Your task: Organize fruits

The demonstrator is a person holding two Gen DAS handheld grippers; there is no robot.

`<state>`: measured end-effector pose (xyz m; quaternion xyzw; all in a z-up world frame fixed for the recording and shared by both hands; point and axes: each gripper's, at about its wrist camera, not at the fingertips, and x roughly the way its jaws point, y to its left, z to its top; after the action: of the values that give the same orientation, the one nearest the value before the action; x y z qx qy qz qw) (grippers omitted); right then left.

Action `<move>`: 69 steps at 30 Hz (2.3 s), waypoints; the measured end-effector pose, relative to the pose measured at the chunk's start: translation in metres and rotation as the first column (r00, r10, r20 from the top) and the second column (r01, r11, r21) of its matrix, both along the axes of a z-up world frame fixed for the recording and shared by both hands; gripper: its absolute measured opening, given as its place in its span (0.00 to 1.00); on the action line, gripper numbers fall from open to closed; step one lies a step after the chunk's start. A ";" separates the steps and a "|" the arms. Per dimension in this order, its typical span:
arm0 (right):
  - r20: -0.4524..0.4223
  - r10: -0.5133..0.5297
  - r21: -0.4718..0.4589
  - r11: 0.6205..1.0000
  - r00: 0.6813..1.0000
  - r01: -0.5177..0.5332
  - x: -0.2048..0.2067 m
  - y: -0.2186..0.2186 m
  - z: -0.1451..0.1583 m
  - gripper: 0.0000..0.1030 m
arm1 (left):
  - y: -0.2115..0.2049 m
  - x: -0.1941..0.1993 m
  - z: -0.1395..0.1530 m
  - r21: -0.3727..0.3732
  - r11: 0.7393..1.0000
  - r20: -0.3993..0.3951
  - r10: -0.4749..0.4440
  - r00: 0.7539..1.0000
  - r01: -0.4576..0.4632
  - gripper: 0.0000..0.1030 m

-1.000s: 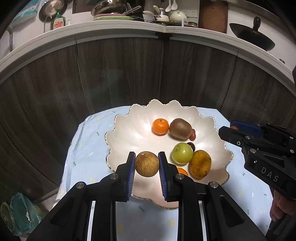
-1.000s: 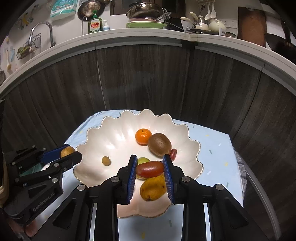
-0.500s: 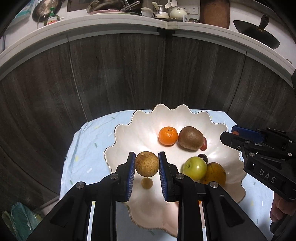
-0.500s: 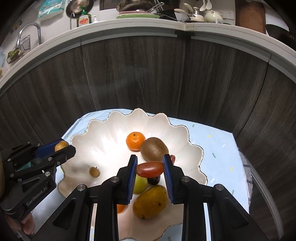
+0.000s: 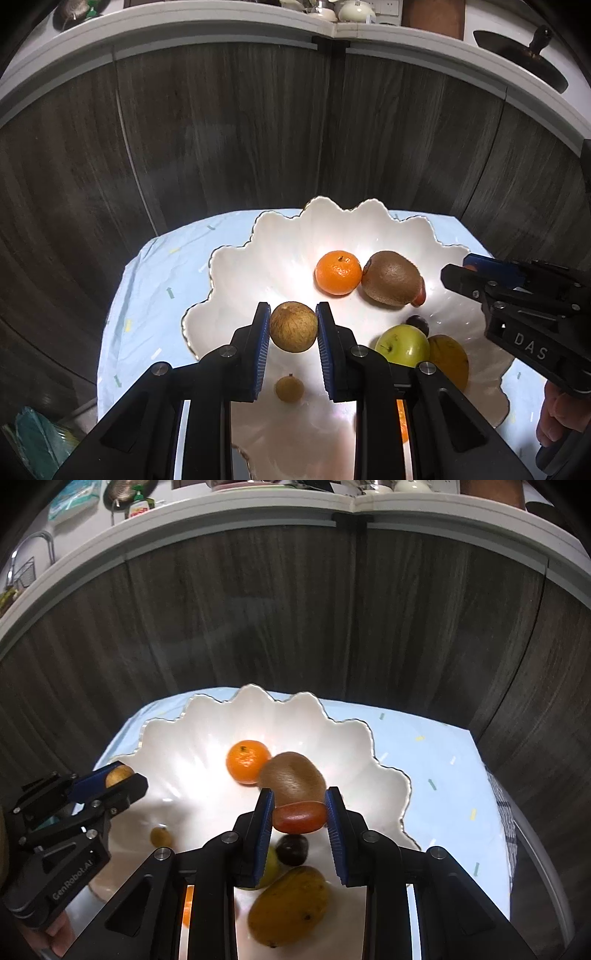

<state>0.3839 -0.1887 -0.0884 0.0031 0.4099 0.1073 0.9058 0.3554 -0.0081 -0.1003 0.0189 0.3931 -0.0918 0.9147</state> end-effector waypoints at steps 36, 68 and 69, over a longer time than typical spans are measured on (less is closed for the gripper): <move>0.035 -0.108 0.008 0.994 0.994 0.107 -0.029 -0.021 0.024 0.83 | -0.006 -0.023 0.021 0.045 0.999 0.021 0.021 1.000 -0.022 0.85; 0.117 -0.088 0.024 0.996 0.989 0.086 -0.133 -0.015 0.061 0.85 | 0.007 -0.129 0.058 0.039 0.998 0.086 0.046 0.995 -0.049 0.92; 0.119 -0.087 0.024 0.996 0.989 0.085 -0.137 -0.015 0.062 0.85 | 0.007 -0.133 0.058 0.037 0.998 0.085 0.046 0.995 -0.050 0.92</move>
<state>0.2469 -0.2032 -0.0267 0.0228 0.3533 0.0718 0.9325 0.2224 -0.0009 -0.0420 0.0313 0.3564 -0.0611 0.9318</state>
